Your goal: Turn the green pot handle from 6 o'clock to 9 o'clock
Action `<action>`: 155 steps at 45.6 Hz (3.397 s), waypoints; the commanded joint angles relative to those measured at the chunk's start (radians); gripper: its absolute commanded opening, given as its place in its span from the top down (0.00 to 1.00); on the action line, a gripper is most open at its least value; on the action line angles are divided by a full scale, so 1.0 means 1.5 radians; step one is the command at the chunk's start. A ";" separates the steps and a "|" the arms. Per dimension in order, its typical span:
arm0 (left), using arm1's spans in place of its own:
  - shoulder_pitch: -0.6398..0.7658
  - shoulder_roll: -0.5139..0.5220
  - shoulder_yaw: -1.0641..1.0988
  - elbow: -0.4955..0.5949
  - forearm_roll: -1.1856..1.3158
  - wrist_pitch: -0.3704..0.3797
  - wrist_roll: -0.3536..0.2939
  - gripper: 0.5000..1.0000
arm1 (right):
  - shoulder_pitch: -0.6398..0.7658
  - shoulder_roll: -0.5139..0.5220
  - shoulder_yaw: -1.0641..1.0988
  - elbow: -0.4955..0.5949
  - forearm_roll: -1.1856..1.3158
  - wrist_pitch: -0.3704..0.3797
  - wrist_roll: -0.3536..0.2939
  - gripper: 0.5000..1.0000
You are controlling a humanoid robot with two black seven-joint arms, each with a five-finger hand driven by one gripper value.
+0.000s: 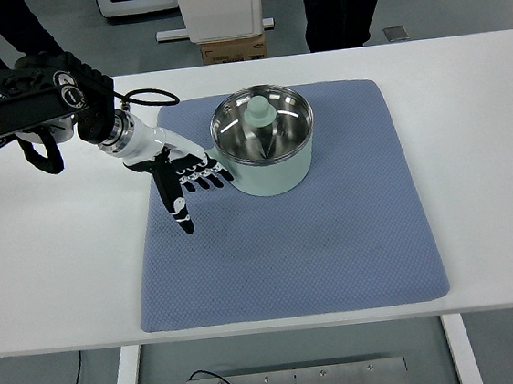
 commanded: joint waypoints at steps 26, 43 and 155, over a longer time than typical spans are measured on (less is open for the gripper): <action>0.008 0.010 0.006 0.084 0.007 0.000 0.000 0.00 | 0.000 0.000 0.000 0.000 0.000 0.000 0.000 0.00; 0.007 0.014 0.005 0.117 0.028 0.000 -0.001 0.00 | 0.000 0.000 0.000 0.000 -0.001 0.000 0.000 0.00; 0.485 -0.081 -0.798 0.489 -0.485 0.123 -0.106 0.00 | 0.000 0.000 0.001 0.003 0.000 0.000 -0.003 0.00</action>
